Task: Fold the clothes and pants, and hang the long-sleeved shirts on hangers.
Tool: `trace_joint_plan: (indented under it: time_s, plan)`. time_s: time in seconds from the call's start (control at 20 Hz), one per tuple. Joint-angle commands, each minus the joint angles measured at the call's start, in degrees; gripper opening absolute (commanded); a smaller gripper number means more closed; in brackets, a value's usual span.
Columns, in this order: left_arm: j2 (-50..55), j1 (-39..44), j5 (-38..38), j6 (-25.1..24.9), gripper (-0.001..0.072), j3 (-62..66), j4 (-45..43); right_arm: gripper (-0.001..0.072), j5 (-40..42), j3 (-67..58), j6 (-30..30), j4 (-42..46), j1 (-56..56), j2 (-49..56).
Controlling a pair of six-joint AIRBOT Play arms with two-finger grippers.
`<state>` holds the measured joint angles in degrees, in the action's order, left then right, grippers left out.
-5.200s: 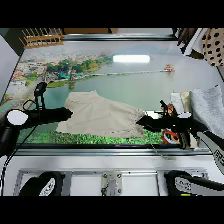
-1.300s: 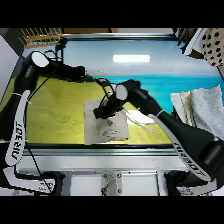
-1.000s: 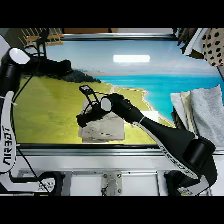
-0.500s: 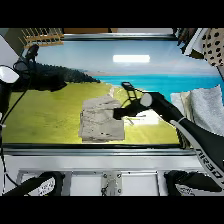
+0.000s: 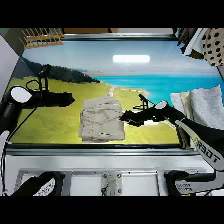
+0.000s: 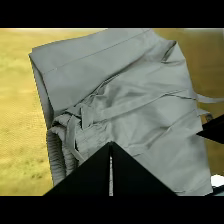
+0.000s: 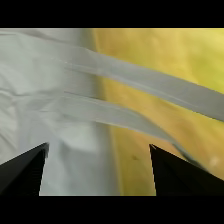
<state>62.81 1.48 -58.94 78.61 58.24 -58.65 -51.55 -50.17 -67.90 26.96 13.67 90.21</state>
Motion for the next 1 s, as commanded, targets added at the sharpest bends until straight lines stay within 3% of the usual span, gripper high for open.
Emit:
trace_joint_plan:
  time_s: [0.0,0.1,0.15,0.2,0.3,0.35,0.4,0.6,0.7,0.85,0.95]
  plan:
    - [-0.3,0.3,0.5,0.1,0.0003,-0.9,0.3,0.0699,3.5,-0.6,6.0,-11.8,4.2,4.4]
    - [-0.3,0.3,0.5,0.1,0.0003,-0.9,0.3,0.0661,3.7,-2.5,6.0,-12.7,7.2,6.0]
    - [-0.3,0.3,0.5,0.1,0.0003,-0.9,0.3,0.055,3.8,-3.7,6.0,-12.7,8.7,6.8]
    - [-0.3,0.3,0.5,0.1,0.0003,-0.9,0.3,0.0489,3.8,-4.8,6.1,-12.7,9.9,7.6]
    - [-0.3,0.3,0.5,0.1,0.0003,-0.9,0.3,0.0466,3.8,-6.8,6.1,-12.8,11.6,8.8]
    - [-0.3,0.3,0.5,0.1,0.0003,-0.9,0.3,0.0277,3.8,-7.7,7.0,-12.7,12.2,9.2]
    - [-0.3,0.3,0.5,0.1,0.0003,-0.9,0.3,0.0024,3.8,-8.3,8.9,-12.8,12.7,9.3]
    - [-0.3,0.3,0.4,0.1,0.0003,-0.9,0.3,0.0015,3.5,-10.5,9.1,-10.8,11.4,7.5]
    - [-0.3,0.3,0.4,0.1,0.0003,-0.9,0.2,0.0014,2.1,-12.7,1.9,-2.9,7.1,3.9]
    - [-0.3,0.3,0.3,0.1,0.0003,-0.9,0.2,0.0015,-3.6,-18.5,-10.8,16.2,-2.5,-3.4]
    - [-0.3,0.3,0.2,0.1,0.0003,-0.9,0.2,0.0014,-7.1,-23.1,-16.2,25.6,-9.7,-8.1]
